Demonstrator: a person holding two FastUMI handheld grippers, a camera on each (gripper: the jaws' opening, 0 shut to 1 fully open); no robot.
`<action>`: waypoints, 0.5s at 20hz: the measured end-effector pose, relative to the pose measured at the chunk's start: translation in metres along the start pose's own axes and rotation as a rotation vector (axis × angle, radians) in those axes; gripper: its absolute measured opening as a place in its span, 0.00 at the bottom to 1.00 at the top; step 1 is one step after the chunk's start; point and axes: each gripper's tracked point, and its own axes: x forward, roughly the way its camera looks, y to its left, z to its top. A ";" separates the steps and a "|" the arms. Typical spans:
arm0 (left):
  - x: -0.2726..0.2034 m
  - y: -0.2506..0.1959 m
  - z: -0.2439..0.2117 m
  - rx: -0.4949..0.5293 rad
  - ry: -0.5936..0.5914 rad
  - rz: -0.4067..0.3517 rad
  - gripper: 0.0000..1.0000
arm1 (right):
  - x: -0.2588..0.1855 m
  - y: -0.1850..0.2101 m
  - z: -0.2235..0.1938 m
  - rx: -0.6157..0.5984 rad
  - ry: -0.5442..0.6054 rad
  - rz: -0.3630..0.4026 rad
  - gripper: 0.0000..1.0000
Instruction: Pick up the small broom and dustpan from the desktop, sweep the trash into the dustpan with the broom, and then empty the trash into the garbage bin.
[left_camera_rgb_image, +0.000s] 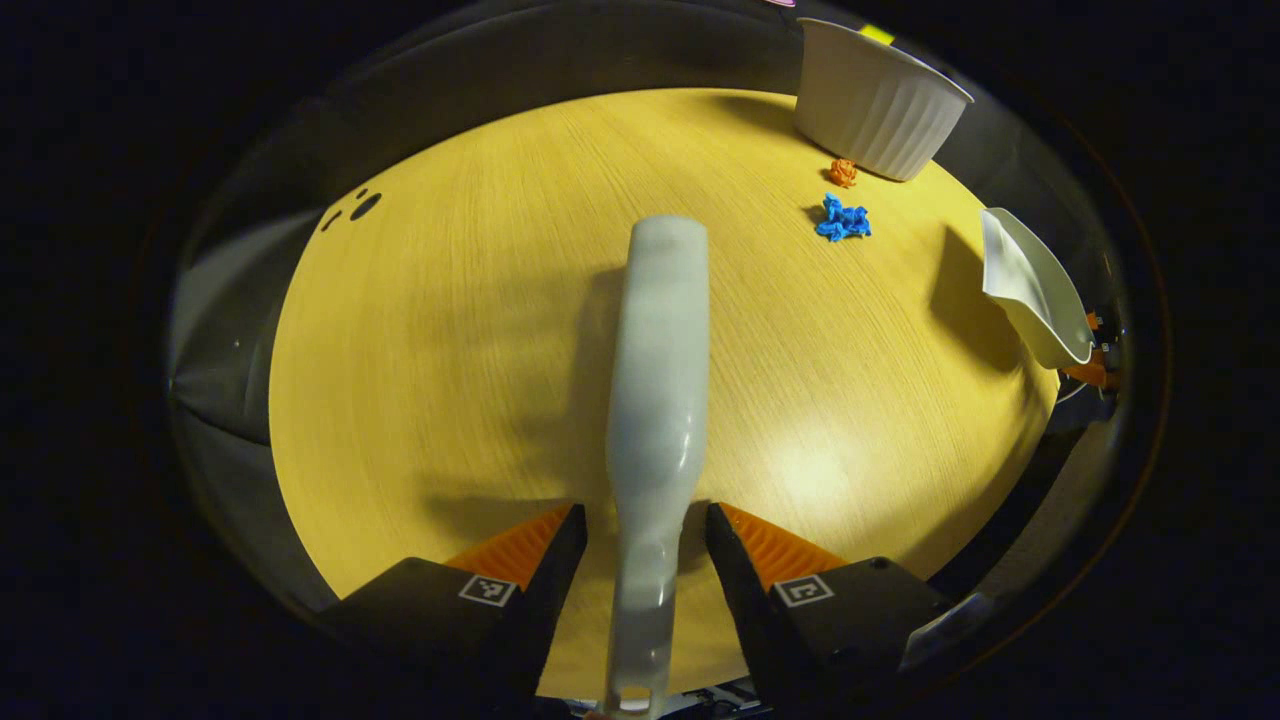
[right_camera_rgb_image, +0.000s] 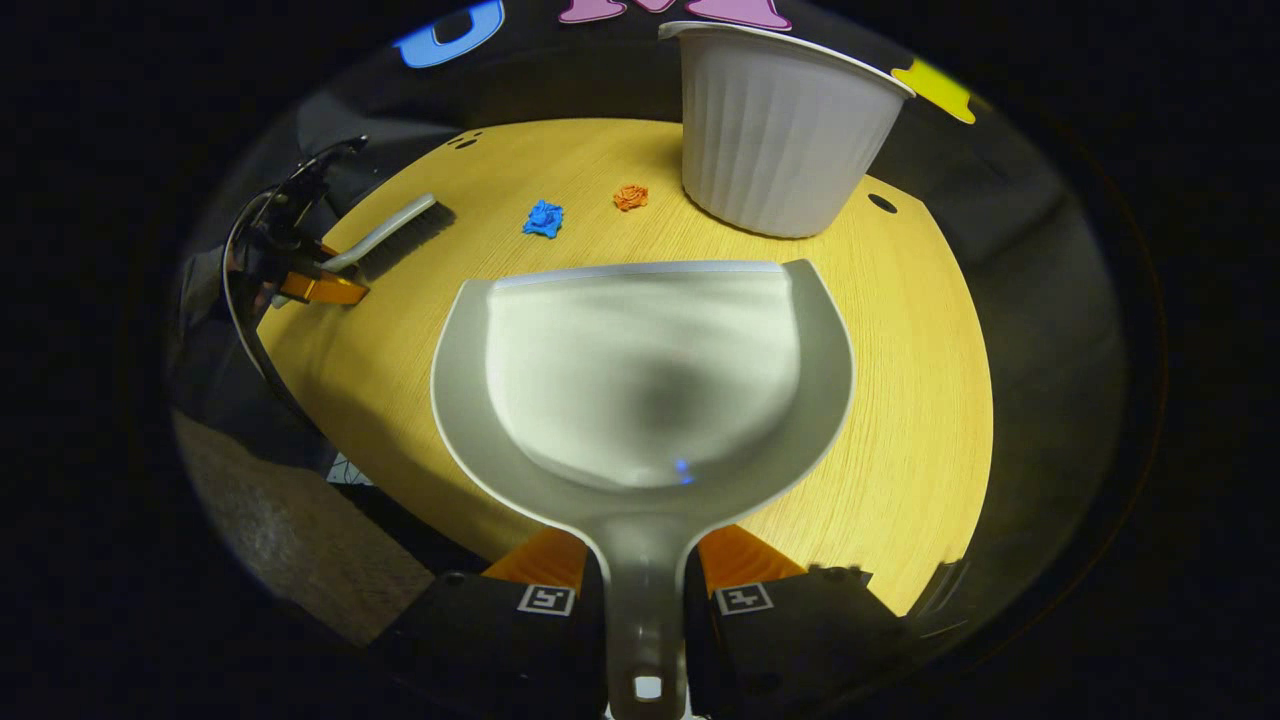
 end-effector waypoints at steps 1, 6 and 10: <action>0.003 0.001 0.000 0.008 0.010 -0.004 0.75 | -0.001 0.001 0.000 -0.015 0.004 0.005 0.36; 0.002 0.005 0.006 0.038 0.029 0.043 0.28 | -0.006 0.008 0.002 -0.078 0.040 0.038 0.36; -0.014 0.007 0.050 0.097 -0.072 0.134 0.27 | -0.011 0.008 0.009 -0.151 0.136 0.051 0.36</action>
